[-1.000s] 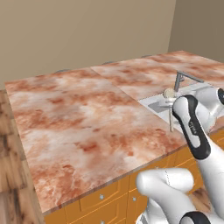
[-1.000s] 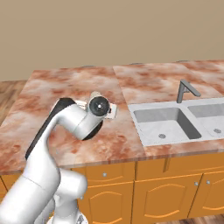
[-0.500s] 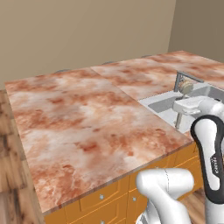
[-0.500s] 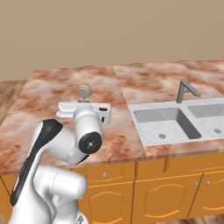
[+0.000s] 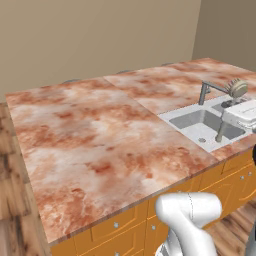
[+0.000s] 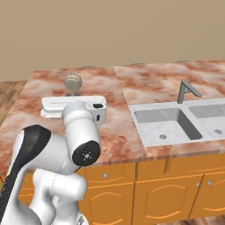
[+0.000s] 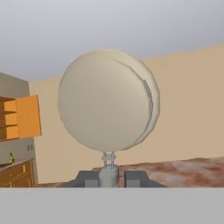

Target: Grab the spray bottle from the cabinet, then place it next to the cutting board for sanitizing. Then grab the dish brush from the countertop next to the sink and place it next to the cutting board.

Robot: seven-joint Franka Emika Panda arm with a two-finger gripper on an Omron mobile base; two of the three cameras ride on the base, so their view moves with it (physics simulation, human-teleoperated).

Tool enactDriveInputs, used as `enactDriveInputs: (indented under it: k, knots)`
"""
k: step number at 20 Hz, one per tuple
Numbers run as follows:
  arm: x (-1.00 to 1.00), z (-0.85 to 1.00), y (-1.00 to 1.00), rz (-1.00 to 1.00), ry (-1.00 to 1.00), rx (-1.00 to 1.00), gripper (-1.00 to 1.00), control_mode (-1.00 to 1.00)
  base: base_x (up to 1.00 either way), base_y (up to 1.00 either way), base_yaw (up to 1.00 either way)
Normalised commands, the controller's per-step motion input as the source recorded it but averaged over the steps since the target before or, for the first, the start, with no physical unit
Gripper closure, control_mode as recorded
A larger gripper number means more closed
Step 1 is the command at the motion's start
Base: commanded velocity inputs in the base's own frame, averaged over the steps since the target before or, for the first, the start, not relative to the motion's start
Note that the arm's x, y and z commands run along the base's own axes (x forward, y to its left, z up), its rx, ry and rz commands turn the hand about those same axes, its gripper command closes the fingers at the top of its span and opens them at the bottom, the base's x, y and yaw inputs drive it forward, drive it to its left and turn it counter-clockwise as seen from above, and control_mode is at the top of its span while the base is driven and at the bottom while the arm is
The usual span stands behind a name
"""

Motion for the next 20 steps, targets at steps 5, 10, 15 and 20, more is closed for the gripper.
enactDriveInputs:
  k: [5, 10, 15, 20]
  knots:
    - [-0.83, 0.05, 0.27, 0.00, -0.26, 0.04, 1.00, -1.00, 0.00, 0.00, 0.00]
    - [-0.14, -0.02, 0.24, 0.00, -0.07, 0.02, 1.00, 1.00, -0.02, 0.57, 0.00]
    - [0.00, 0.00, 0.00, 0.00, 0.00, 0.00, 1.00, 1.00, -0.18, 1.00, 0.10]
    - [0.00, 0.00, 0.00, 0.00, 0.00, 0.00, 1.00, 1.00, -0.98, 0.94, 0.10]
